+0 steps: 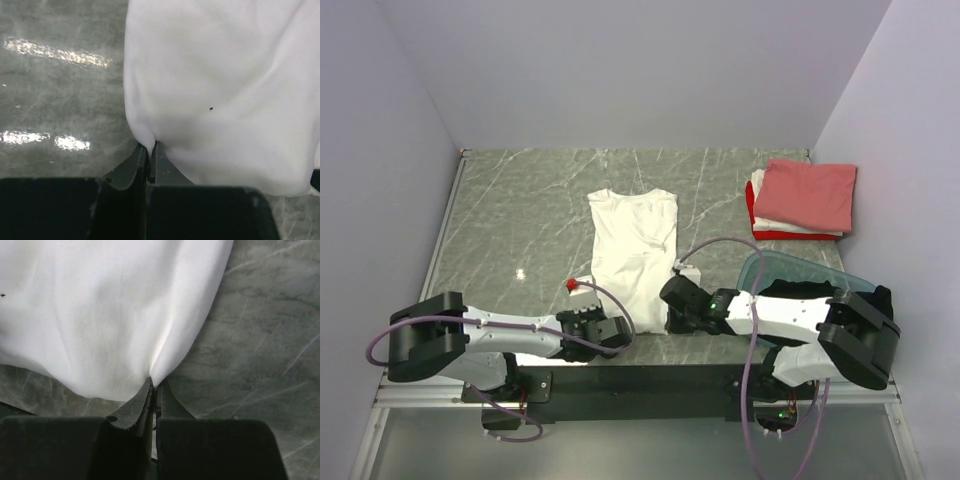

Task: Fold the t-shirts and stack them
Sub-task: Fold the tshirt

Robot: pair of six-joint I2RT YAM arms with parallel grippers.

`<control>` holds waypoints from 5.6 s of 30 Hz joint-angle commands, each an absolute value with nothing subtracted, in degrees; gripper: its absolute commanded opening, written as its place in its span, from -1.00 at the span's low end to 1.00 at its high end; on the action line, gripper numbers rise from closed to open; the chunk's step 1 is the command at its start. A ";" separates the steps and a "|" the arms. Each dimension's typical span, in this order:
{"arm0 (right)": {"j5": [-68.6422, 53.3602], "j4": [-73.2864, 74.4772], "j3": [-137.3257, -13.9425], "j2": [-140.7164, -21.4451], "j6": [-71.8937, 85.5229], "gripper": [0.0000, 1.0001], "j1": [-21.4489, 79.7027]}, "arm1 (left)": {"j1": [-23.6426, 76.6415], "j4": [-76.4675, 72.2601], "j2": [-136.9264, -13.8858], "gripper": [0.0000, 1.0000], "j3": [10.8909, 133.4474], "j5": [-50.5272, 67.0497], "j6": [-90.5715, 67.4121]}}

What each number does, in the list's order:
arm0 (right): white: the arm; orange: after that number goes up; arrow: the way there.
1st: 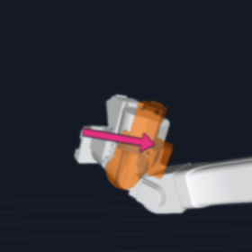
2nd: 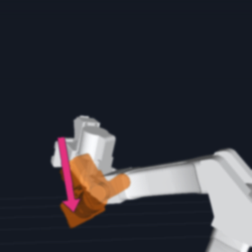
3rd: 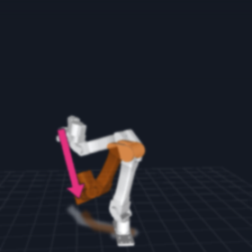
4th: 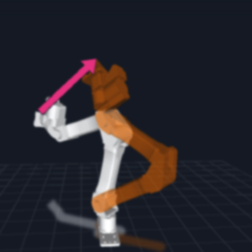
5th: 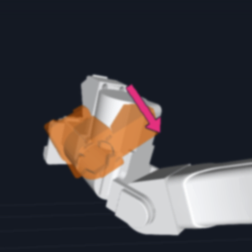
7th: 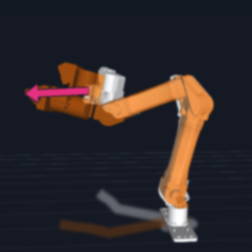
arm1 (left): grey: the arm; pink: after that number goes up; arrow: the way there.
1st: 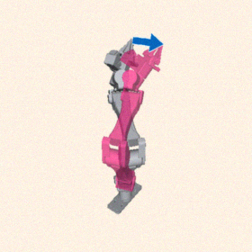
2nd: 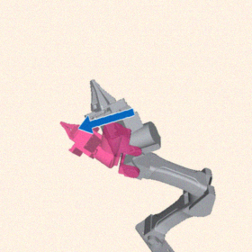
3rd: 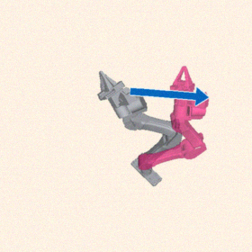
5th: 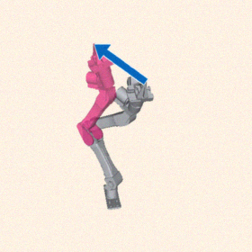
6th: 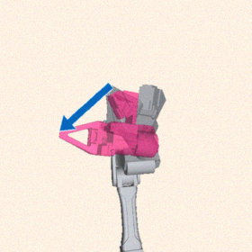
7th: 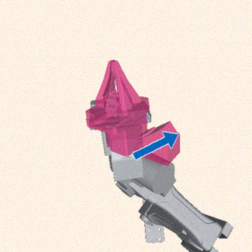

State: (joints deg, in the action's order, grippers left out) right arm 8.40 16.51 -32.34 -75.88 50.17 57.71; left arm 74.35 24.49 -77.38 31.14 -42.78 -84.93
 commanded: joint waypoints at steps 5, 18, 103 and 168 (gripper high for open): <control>8.26 29.70 -28.48 -74.36 52.20 -1.00 62.83 | 77.78 23.57 -75.24 -0.99 25.23 -27.25 -81.57; 8.17 37.00 -25.66 -66.62 65.56 -1.00 76.62 | 89.98 21.17 -70.05 -0.99 21.36 -23.55 -86.56; 12.13 39.46 -75.23 -85.32 22.33 -1.00 34.98 | 35.95 6.16 -75.67 -0.99 50.01 -4.58 -41.49; -8.26 22.68 -62.32 -93.78 23.82 0.11 28.21 | 48.78 -8.96 -99.67 0.68 53.36 -11.78 -45.88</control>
State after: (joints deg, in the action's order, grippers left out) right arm -7.27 26.87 -63.77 -95.00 22.68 27.68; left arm 48.66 -4.80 -99.39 55.18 -13.32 -44.38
